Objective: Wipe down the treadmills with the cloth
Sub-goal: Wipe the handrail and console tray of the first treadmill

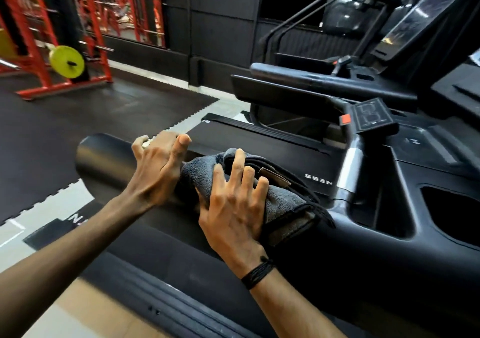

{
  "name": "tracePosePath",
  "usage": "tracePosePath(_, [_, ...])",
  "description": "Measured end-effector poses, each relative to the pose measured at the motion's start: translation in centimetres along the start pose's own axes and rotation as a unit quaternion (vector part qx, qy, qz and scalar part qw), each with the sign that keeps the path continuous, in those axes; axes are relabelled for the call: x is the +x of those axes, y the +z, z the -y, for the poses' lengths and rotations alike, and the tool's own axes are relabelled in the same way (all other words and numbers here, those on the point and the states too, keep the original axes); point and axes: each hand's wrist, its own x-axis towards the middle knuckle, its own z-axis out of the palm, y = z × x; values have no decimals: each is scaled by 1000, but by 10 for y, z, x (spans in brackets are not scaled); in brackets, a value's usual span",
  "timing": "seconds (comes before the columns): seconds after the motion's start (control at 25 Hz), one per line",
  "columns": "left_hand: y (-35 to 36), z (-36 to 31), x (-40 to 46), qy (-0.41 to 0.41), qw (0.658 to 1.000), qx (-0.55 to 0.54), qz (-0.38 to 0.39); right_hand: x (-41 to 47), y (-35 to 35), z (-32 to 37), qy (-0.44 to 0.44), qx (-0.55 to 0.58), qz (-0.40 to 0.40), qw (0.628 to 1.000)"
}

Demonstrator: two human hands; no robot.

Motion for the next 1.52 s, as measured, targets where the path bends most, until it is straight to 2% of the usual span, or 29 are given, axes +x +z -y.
tracePosePath(0.36, [-77,79,-29,-124,985,28,-117,45,39,102,-71,47,13,996])
tracePosePath(0.52, [-103,107,-36,-150,977,34,-147,62,54,155,-101,74,32,992])
tracePosePath(0.76, [-124,162,-22,-159,975,34,-155,86,83,227,-126,112,12,986])
tracePosePath(0.92, [-139,211,0,-175,978,18,-116,104,98,281,-150,149,15,977])
tracePosePath(1.0, [-153,240,4,-196,975,0,-107,115,104,314,-157,183,23,970])
tracePosePath(1.16, [-200,298,0,-288,949,-39,-124,138,111,386,-132,248,6,960])
tracePosePath(1.24, [-232,333,-1,-329,927,-113,-141,146,120,428,-140,274,-2,952])
tracePosePath(1.4, [-283,412,16,-368,891,-240,-112,156,153,516,-155,316,0,936])
tracePosePath(1.52, [-309,470,39,-362,895,-236,-107,167,184,569,-153,348,11,925])
